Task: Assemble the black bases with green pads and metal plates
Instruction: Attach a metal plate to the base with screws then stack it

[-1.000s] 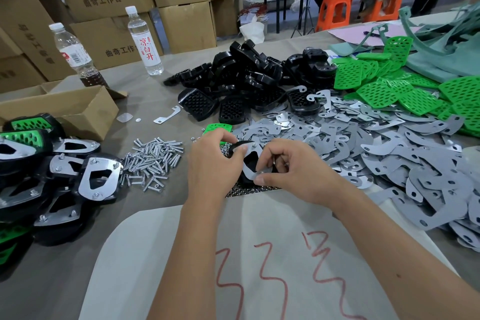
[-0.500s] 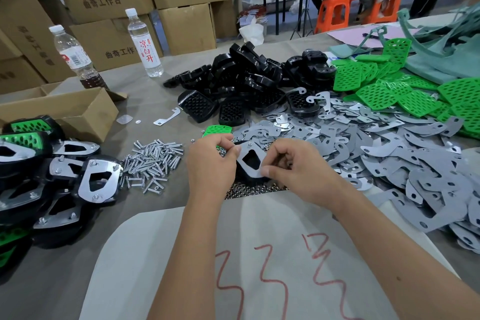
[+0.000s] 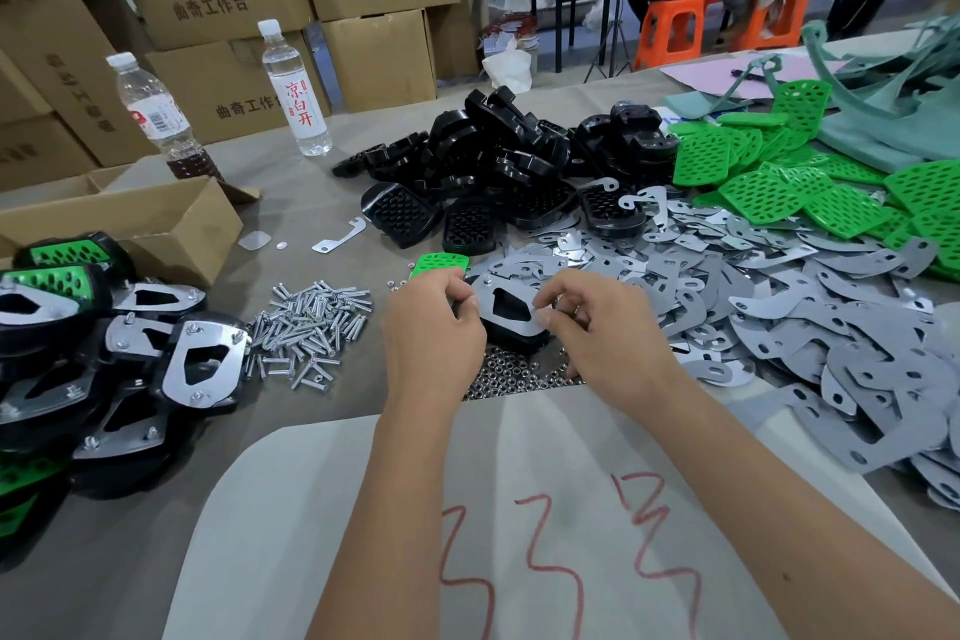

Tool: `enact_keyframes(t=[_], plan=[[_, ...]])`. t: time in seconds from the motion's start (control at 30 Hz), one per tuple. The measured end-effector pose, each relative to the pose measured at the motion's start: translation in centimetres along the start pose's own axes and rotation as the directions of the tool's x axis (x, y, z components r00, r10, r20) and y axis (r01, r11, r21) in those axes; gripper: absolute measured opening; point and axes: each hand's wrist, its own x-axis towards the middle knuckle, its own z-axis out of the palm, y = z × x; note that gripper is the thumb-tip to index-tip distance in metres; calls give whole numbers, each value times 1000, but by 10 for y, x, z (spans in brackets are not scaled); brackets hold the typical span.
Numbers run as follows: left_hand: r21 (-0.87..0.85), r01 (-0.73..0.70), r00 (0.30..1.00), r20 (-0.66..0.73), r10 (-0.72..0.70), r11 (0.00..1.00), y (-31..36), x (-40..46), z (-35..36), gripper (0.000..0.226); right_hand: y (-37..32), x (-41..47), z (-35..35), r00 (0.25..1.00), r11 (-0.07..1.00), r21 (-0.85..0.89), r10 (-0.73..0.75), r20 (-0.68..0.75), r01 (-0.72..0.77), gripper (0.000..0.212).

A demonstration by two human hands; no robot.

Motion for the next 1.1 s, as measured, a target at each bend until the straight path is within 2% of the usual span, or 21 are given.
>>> enact_keyframes(t=[0.1,0.23,0.33,0.5,0.67,0.8,0.97,1.1], plan=[[30,-7,1000,0,7,1000,2,-1,-1,32,0,0,0,1000,1000,-9,3,-2,-3,11],[15,59,997,-47,-58,998,2,-3,0,11,0,-1,1,1000,1000,-9,9,-11,-9,9],[12,62,995,-84,-61,998,4,-4,2,26,-2,-1,3,1000,999,-35,5,-25,-6,9],[127,40,998,-56,-33,991,4,-3,7,36,-10,0,5,998,971,-234,-47,31,53,13],[170,54,997,-57,-45,984,10,-6,8,28,-22,-1,12,996,903,-427,-19,84,53,21],[246,111,993,-64,-98,963,14,-8,8,29,-27,-7,13,998,708,-704,-56,16,51,17],[354,66,998,-31,-59,933,17,-8,8,19,-26,-5,20,998,690,-724,-52,-21,21,18],[375,70,997,-49,-55,925,17,-9,7,17,-24,-4,24,996,674,-738,-55,-71,-15,21]])
